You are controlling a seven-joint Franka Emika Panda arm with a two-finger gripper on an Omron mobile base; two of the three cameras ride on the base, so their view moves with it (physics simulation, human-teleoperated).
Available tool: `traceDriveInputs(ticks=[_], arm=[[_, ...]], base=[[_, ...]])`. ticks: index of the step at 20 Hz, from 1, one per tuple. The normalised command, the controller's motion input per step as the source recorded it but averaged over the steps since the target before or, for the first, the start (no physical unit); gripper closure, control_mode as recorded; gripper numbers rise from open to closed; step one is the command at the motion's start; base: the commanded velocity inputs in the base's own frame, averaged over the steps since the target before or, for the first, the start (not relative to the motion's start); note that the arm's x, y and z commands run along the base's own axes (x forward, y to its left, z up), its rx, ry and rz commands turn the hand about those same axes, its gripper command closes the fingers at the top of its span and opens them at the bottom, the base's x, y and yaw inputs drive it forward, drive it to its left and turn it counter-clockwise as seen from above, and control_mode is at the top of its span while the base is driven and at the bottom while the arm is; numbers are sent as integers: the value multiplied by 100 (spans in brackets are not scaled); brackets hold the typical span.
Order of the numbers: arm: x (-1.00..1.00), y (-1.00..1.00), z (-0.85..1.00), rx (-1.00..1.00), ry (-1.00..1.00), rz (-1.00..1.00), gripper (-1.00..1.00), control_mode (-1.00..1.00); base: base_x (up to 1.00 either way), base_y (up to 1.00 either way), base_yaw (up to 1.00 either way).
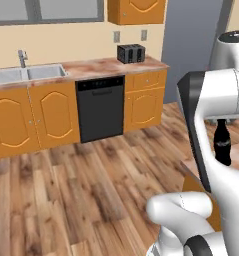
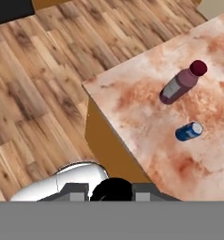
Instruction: Move the drinks to the dining counter.
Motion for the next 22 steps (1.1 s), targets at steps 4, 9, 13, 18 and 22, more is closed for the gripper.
traceDriveInputs(ticks=[4,9,13,18,22], arm=[[0,0,0,0,0,0,100,100],[0,0,0,0,0,0,100,100],[0,0,0,0,0,0,100,100],[0,0,0,0,0,0,100,100],[0,0,0,0,0,0,100,100]], base=[[-43,-100,-46],[-100,-28,-55],[-72,31,-85],[-90,42,-76],[-86,-32,-58]])
